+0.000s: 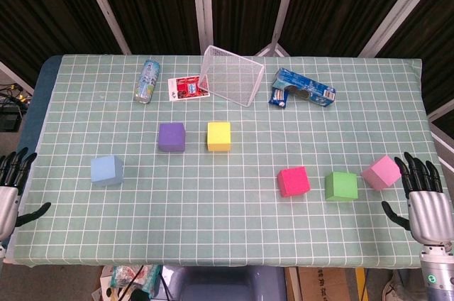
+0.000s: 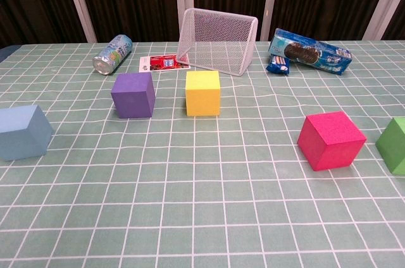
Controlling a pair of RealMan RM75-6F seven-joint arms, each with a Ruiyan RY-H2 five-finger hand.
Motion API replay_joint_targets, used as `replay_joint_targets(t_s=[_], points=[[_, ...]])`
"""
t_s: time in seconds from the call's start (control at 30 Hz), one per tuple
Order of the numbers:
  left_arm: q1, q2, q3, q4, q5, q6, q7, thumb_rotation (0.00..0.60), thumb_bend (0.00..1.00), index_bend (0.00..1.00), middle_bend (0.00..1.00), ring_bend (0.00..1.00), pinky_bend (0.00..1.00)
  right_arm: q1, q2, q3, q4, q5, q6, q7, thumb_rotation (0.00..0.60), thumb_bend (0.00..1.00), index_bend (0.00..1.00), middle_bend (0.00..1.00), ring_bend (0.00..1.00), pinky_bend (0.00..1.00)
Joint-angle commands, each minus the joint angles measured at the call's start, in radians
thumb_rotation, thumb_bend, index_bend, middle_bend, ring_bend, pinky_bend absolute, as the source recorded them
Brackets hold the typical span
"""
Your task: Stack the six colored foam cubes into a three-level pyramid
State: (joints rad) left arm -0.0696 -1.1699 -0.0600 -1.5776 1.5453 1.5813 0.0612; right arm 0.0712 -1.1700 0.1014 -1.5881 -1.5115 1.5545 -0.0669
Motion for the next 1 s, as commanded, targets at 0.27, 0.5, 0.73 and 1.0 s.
replay_joint_targets(t_s=[0.27, 0.5, 0.73, 1.0], points=[[0.000, 0.001, 0.002, -0.004, 0.001, -0.004, -0.003, 0.600, 0.00, 0.00, 0.00, 0.00, 0.00, -0.002, 0.004, 0.001, -0.007, 0.016, -0.011, 0.007, 0.600, 0.26, 0.00, 0.00, 0.00, 0.00], [-0.001, 0.005, 0.003, -0.008, -0.007, -0.013, -0.012, 0.600, 0.00, 0.00, 0.00, 0.00, 0.00, 0.000, 0.004, 0.000, -0.012, 0.013, -0.013, 0.008, 0.600, 0.26, 0.00, 0.00, 0.00, 0.00], [-0.004, 0.006, 0.002, -0.010, -0.013, -0.021, -0.015, 0.600, 0.00, 0.00, 0.00, 0.00, 0.00, 0.003, -0.001, 0.000, -0.010, 0.016, -0.020, 0.008, 0.600, 0.26, 0.00, 0.00, 0.00, 0.00], [-0.008, 0.000, -0.005, -0.013, -0.029, -0.030, -0.004, 0.600, 0.00, 0.00, 0.00, 0.00, 0.00, 0.012, -0.006, 0.005, -0.014, 0.048, -0.054, 0.015, 0.600, 0.26, 0.00, 0.00, 0.00, 0.00]])
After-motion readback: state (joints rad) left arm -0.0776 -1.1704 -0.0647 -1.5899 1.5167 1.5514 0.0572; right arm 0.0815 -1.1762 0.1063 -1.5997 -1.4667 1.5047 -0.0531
